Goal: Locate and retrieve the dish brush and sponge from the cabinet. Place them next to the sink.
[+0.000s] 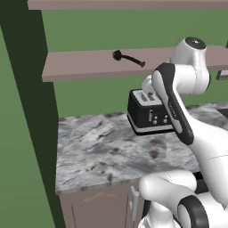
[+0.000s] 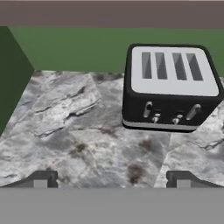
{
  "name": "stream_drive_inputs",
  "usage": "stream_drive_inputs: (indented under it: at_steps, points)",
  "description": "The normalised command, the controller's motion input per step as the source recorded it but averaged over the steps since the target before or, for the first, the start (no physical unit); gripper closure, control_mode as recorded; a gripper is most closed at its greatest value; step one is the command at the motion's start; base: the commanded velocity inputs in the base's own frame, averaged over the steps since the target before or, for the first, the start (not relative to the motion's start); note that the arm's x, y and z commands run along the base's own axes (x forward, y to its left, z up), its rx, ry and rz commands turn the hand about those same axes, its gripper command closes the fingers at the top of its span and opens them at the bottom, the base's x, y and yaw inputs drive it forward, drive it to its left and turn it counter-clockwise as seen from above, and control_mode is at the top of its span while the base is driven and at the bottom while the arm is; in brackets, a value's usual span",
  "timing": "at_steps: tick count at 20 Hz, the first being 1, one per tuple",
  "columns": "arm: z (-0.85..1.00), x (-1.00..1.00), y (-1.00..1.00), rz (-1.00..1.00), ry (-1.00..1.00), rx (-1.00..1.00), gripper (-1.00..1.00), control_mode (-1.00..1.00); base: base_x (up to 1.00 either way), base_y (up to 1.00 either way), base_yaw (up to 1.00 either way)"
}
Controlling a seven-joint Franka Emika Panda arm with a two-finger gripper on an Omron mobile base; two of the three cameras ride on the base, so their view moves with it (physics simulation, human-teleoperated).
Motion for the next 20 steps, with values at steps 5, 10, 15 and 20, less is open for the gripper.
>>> stream_drive_inputs:
  at_steps: [5,10,15,20]
  points:
    - [0.41,0.11,0.00,0.04,-0.17,-0.01,-1.00,-1.00,0.00,0.00,0.00]
    - [0.33,0.14,0.00,0.07,-0.22,0.00,-1.00,-1.00,0.00,0.00,0.00]
    - [0.25,0.07,0.00,0.06,-0.21,-0.01,-1.00,-1.00,0.00,0.00,0.00]
    - [0.09,0.09,0.00,0.08,-0.14,-0.09,-1.00,-1.00,0.00,0.00,0.00]
